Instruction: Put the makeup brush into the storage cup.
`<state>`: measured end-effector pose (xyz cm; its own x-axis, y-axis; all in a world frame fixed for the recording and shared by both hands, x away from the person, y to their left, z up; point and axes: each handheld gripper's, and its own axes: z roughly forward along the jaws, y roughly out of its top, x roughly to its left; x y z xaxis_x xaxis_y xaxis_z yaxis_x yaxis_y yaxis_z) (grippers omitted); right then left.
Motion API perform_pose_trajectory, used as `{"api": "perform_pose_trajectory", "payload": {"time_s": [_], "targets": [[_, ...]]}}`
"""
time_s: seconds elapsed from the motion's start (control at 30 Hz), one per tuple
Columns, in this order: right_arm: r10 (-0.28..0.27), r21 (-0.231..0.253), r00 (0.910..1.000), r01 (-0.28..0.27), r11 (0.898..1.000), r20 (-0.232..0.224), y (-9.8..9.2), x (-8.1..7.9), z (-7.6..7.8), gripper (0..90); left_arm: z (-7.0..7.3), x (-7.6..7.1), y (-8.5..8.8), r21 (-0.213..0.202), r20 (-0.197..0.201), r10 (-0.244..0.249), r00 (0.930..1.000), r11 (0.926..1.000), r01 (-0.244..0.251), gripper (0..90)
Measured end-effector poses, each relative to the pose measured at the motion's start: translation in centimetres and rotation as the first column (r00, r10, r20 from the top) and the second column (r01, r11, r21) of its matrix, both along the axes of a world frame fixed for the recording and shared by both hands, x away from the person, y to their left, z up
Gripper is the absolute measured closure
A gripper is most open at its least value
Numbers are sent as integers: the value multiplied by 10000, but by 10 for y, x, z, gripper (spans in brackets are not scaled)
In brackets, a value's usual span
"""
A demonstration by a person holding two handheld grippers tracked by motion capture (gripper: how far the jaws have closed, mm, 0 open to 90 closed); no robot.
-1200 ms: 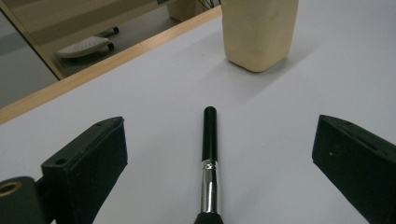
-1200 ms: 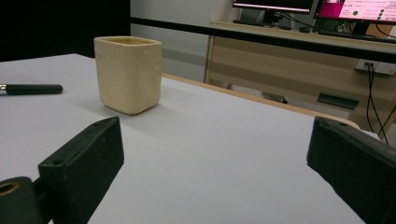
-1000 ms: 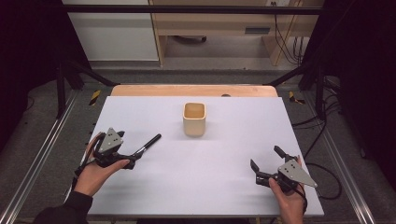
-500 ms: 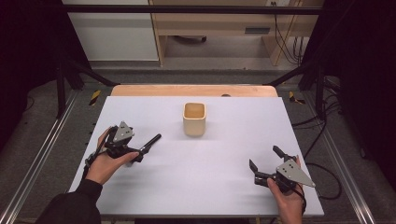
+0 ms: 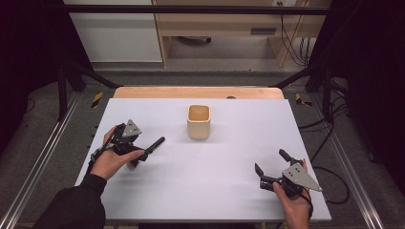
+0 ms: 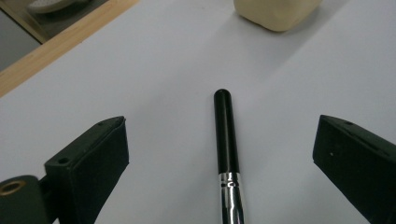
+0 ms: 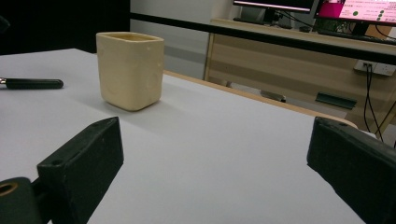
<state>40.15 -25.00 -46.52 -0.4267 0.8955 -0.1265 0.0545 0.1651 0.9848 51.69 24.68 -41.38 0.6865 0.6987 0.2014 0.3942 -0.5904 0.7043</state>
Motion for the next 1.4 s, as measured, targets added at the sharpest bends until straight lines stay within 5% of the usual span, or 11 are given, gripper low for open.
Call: {"api": "perform_pose_trajectory", "payload": {"time_s": [0.07,0.3,0.47,0.6,1.4], "targets": [[1,-4,10000,-1,10000,33,0,0,0,39,-2,1,0,-108,-252,14,9997,9999,-17,32],[34,-8,10000,-34,10000,-60,1,1,-1,38,-1,4,-2,16,-36,219,9998,9998,-219,44],[17,-37,10000,-17,10000,-56,0,1,-1,38,-4,9,-6,441,-394,97,9992,9990,-79,53],[-19,-25,10000,18,10000,-86,-1,1,-1,38,-9,12,-9,271,-631,217,9978,9994,-200,53],[-16,-149,9999,15,9999,-124,1,1,-1,40,-29,18,-15,916,-1781,405,9832,9955,-244,160]]}}
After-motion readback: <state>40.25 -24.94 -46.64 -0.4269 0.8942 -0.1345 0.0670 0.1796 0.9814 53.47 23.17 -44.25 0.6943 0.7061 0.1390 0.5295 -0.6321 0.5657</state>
